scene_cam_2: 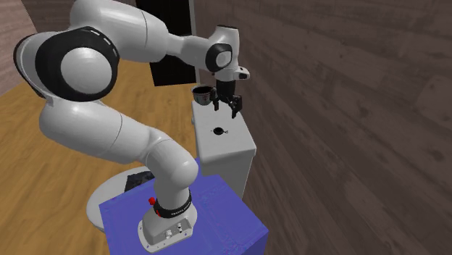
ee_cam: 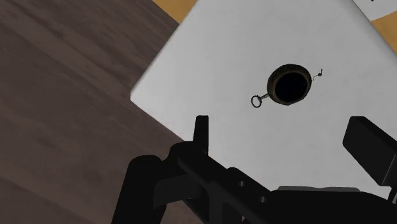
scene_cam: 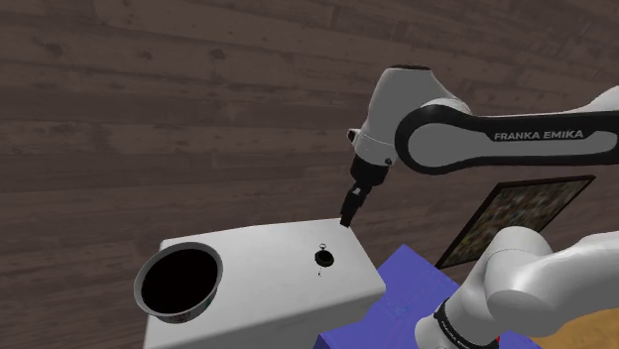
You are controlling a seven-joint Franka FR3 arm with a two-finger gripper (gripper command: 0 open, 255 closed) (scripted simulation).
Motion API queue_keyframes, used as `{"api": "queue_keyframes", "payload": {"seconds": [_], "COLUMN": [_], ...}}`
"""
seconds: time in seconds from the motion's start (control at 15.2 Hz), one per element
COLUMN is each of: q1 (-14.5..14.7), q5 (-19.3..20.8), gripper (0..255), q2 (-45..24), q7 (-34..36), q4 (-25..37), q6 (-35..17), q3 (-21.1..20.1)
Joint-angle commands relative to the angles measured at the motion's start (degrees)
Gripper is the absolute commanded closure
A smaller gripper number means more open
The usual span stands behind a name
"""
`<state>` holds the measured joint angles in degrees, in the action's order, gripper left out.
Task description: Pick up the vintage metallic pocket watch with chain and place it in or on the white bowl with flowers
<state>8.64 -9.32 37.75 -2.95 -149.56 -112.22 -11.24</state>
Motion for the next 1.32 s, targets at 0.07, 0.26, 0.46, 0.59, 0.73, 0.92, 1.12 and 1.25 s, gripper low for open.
{"api": "queue_keyframes", "payload": {"seconds": [0.07, 0.26, 0.46, 0.59, 0.73, 0.92, 1.12, 1.25], "q1": [1.5, 2.7, 3.1, 3.1, 3.1, 3.0, 3.0, 3.0], "q5": [-1.2, -1.9, -2.1, -2.2, -2.2, -2.2, -2.2, -2.2], "gripper": [0, 0, 0, 0, 0, 0, 0, 0], "q2": [-3.5, -8.1, -11.1, -12.2, -13.3, -15.0, -15.0, -15.0], "q7": [1.4, 3.1, 3.9, 4.0, 4.1, 4.2, 4.2, 4.2], "q4": [-2.4, -3.7, -4.5, -5.3, -6.1, -7.1, -7.1, -7.1], "q6": [-5.8, -11.4, -15.0, -17.0, -18.9, -21.5, -21.5, -21.5], "q3": [-2.9, -5.9, -7.4, -7.7, -8.1, -8.5, -8.5, -8.5]}}
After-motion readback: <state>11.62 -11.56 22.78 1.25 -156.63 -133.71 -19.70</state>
